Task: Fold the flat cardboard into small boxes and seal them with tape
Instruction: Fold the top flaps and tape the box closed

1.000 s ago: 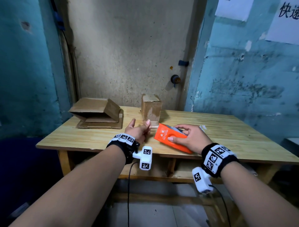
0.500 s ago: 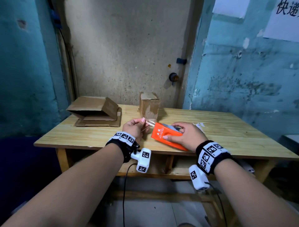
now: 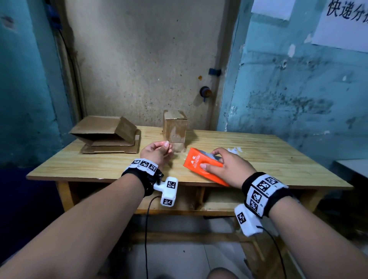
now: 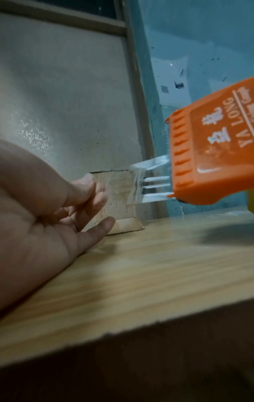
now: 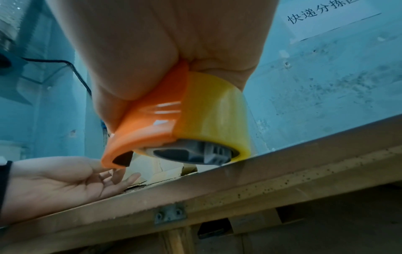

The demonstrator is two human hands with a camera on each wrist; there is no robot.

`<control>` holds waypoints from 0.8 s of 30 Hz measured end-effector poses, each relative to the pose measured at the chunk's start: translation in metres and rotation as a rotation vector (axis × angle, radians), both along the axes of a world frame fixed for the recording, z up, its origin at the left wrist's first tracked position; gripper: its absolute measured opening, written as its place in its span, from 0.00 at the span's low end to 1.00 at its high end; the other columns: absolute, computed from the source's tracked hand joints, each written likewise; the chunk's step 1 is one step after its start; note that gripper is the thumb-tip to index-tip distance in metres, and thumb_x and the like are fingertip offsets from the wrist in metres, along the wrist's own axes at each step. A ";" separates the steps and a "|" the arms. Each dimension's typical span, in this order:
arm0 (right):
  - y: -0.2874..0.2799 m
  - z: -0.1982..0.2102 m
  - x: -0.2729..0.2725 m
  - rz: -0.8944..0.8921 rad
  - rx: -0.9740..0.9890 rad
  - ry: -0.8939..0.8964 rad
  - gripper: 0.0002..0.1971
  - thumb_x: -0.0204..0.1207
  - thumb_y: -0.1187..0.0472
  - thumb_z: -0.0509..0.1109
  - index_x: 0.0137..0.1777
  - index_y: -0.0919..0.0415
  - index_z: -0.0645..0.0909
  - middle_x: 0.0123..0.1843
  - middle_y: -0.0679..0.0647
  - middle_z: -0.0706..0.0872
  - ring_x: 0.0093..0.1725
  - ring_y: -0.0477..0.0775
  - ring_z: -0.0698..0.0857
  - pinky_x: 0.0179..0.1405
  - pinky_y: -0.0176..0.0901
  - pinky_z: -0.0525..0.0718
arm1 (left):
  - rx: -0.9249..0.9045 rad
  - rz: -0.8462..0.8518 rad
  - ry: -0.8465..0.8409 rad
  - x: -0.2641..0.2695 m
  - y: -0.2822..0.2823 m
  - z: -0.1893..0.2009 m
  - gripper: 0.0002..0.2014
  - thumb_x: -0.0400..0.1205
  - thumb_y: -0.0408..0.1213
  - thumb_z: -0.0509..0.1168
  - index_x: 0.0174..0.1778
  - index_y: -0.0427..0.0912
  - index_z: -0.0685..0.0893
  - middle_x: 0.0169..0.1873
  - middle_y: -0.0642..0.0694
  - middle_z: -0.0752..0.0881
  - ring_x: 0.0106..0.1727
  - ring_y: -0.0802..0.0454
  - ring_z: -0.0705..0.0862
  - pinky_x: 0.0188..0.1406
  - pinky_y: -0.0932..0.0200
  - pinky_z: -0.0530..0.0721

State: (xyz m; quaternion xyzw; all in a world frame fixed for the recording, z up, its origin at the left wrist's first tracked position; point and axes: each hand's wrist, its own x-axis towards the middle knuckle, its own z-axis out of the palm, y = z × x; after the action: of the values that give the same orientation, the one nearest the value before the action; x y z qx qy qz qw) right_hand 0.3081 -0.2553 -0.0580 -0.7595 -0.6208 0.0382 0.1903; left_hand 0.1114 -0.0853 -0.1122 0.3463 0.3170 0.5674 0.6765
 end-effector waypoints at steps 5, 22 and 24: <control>-0.002 -0.002 -0.002 0.000 -0.007 -0.037 0.31 0.74 0.21 0.65 0.69 0.38 0.72 0.63 0.42 0.89 0.57 0.52 0.88 0.56 0.49 0.84 | -0.007 0.026 -0.023 0.002 0.000 0.001 0.04 0.82 0.24 0.71 0.45 0.35 0.85 0.36 0.38 0.91 0.35 0.47 0.89 0.52 0.45 0.91; 0.003 -0.002 0.011 0.072 0.009 0.135 0.28 0.74 0.26 0.72 0.65 0.42 0.75 0.60 0.46 0.91 0.54 0.48 0.89 0.54 0.47 0.84 | 0.014 -0.004 0.073 -0.007 -0.002 -0.003 0.06 0.79 0.35 0.76 0.47 0.37 0.88 0.39 0.37 0.93 0.43 0.41 0.88 0.42 0.47 0.87; 0.002 0.000 0.007 0.064 0.014 0.118 0.26 0.77 0.30 0.73 0.66 0.45 0.75 0.60 0.46 0.90 0.53 0.49 0.88 0.49 0.44 0.79 | -0.001 0.002 0.072 -0.006 -0.002 -0.003 0.04 0.82 0.34 0.74 0.47 0.37 0.87 0.36 0.38 0.90 0.37 0.41 0.88 0.34 0.50 0.86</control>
State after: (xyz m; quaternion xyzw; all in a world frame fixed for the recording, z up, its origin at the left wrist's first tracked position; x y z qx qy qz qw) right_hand 0.3148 -0.2528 -0.0580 -0.7345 -0.6326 0.0846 0.2306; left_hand 0.1056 -0.0878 -0.1154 0.3660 0.3417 0.5549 0.6643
